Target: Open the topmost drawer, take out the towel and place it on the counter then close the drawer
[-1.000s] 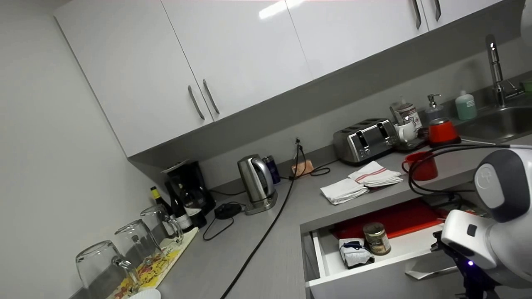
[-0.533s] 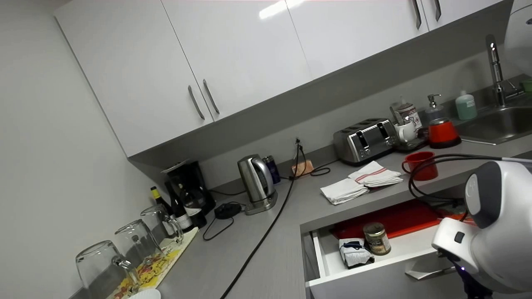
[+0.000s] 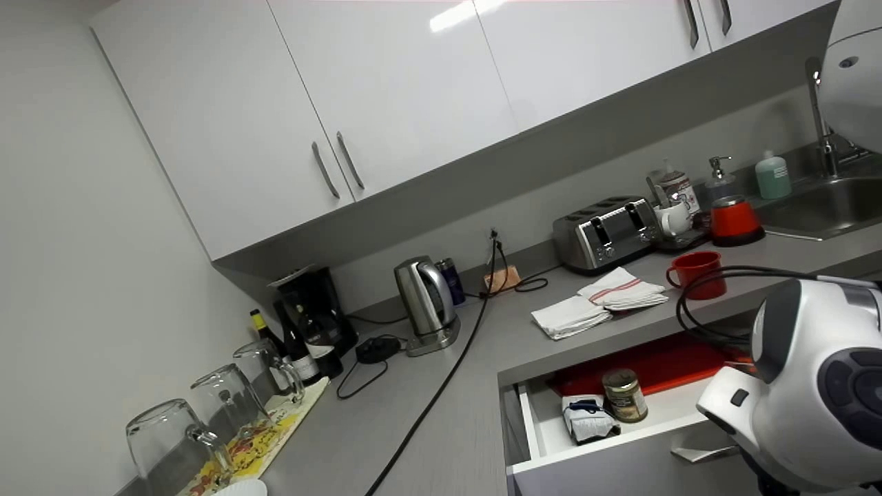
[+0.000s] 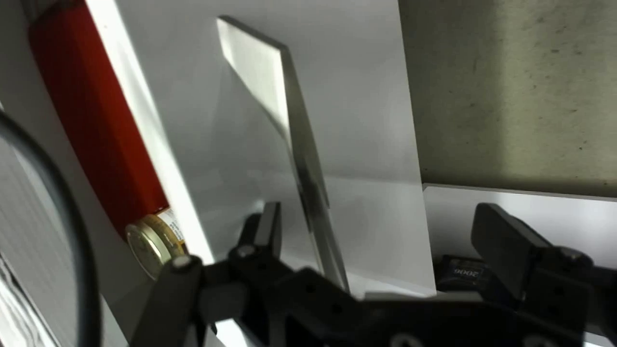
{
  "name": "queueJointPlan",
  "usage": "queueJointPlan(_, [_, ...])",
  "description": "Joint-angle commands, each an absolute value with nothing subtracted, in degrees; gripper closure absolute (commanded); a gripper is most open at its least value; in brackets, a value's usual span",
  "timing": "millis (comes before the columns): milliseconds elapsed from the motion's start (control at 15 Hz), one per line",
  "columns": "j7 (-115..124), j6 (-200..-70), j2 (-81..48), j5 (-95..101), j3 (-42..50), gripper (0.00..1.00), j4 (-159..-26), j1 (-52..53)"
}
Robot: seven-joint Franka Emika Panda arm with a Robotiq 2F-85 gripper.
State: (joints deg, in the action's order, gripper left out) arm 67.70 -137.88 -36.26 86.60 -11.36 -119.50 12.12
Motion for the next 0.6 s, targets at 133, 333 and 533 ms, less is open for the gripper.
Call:
queueJointPlan(133, [63.61, -136.93, -39.91, 78.76, -10.07, 0.00, -114.01, 10.98])
queueJointPlan(333, [63.57, -136.70, -41.13, 75.91, -8.41, 0.00, -111.24, 10.62])
queueJointPlan(533, [64.24, -136.11, -41.98, 74.11, -6.22, 0.00, -108.16, 10.26])
